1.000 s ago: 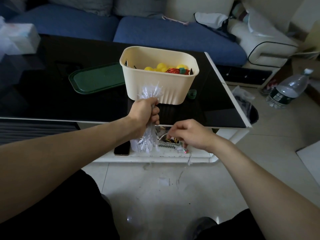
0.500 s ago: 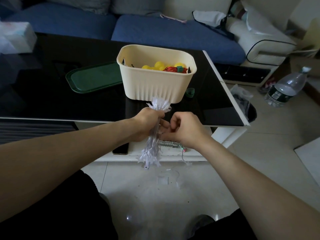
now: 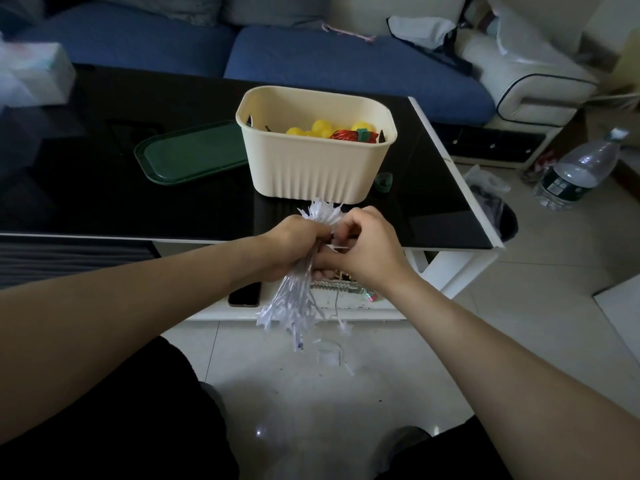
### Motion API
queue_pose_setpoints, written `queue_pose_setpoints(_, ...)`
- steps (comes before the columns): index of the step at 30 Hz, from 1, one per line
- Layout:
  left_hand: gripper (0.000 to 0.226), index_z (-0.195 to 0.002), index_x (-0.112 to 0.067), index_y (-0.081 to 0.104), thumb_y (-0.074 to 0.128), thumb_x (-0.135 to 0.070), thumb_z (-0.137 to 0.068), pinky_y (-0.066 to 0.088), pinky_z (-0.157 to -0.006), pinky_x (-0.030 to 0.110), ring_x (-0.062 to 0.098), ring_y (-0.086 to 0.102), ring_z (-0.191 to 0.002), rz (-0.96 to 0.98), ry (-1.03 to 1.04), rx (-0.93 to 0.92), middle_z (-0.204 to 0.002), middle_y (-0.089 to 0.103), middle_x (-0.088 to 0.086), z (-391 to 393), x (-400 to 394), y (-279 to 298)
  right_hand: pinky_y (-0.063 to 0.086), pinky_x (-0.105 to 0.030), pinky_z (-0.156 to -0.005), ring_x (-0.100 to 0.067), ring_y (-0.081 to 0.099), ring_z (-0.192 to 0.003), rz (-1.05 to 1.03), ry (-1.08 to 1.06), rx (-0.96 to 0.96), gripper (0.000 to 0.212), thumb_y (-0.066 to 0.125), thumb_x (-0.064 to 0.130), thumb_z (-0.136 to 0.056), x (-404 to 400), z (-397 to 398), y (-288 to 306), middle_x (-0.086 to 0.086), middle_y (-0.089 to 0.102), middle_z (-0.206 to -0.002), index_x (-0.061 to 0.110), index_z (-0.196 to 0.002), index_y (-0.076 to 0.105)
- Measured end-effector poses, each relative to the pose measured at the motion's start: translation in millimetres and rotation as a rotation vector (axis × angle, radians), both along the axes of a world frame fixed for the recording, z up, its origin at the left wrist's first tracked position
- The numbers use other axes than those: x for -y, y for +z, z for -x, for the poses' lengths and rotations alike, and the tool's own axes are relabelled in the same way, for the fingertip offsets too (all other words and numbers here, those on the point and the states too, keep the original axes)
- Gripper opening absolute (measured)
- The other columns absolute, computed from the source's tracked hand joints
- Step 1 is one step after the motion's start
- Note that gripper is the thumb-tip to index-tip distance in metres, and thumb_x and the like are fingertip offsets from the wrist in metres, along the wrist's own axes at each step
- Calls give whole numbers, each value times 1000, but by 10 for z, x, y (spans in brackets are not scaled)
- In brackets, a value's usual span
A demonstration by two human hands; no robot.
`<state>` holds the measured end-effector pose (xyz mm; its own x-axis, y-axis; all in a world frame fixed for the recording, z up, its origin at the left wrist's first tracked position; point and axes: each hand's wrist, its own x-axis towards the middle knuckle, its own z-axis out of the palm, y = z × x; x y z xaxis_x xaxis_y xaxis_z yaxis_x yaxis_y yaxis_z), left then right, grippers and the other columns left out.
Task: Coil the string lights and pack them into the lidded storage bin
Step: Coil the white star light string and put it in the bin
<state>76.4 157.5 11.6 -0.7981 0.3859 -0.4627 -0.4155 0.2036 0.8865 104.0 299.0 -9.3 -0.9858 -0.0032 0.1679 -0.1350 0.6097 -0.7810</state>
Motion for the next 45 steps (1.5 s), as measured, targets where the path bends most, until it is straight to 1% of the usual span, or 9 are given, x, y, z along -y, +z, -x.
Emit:
queue_pose_setpoints(2,37,-84,6,59,37,-16,-104,50,-47,32,27,57,-42,-61,29,-5,-58,60,21,-1,11,20,59,-37,-75,-25,64,-83,84,25,-26,48,99,25,-52,-49,19,4,-4,55,-95,17,-75,57)
queue_pose_setpoints(5,41,-76,8,58,38,-16,-103,51,-49,31,28,56,-44,-93,64,-28,-60,58,22,3,32,40,55,-32,-77,-21,62,-91,158,11,34,49,96,27,-60,-138,52,10,-5,59,-101,22,-89,57)
queue_pose_setpoints(10,29,-84,1,52,39,-15,-104,48,-48,31,25,56,-46,-161,149,-62,-59,59,12,24,71,76,48,-36,-85,-20,61,-107,498,-70,445,56,69,29,-82,-154,50,11,-10,61,-119,17,-131,45)
queue_pose_setpoints(13,24,-84,-4,51,42,-16,-104,47,-46,28,23,55,-45,-200,147,-71,-59,58,10,25,99,109,46,-37,-83,-17,61,-101,419,-68,477,27,53,26,-100,-158,61,8,-5,65,-111,10,-117,66)
queue_pose_setpoints(20,26,-79,-8,51,44,-19,-102,42,-52,29,24,49,-47,-244,24,-56,-58,57,9,35,141,116,41,-39,-91,-18,63,-107,399,183,652,20,58,29,-92,-119,3,3,-4,74,-103,20,-87,75)
queue_pose_setpoints(24,31,-74,-5,52,46,-17,-101,42,-47,27,23,48,-40,-205,78,-49,-60,55,12,39,130,101,54,-35,-76,-28,67,-79,539,150,571,20,56,16,-98,-123,-2,100,-11,68,-76,7,-88,71)
queue_pose_setpoints(28,26,-77,-5,53,46,-14,-101,42,-40,23,21,50,-37,-167,134,-59,-62,56,10,51,140,77,53,-35,-67,-18,54,-57,664,58,487,26,54,20,-102,-174,-16,162,-4,57,-62,3,-92,71)
queue_pose_setpoints(34,30,-84,1,60,46,-19,-103,46,-45,27,21,53,-42,-174,49,-52,-64,58,10,32,91,65,54,-25,-63,-13,61,-68,704,40,290,18,66,18,-94,-124,-50,209,-2,69,-78,7,-104,77)
queue_pose_setpoints(45,36,-77,-1,58,43,-22,-103,46,-49,29,22,52,-48,-217,17,-47,-63,56,9,2,-27,63,63,-35,-67,-21,73,-66,664,-286,120,15,82,14,-83,0,-55,197,-16,76,-82,6,-93,73)
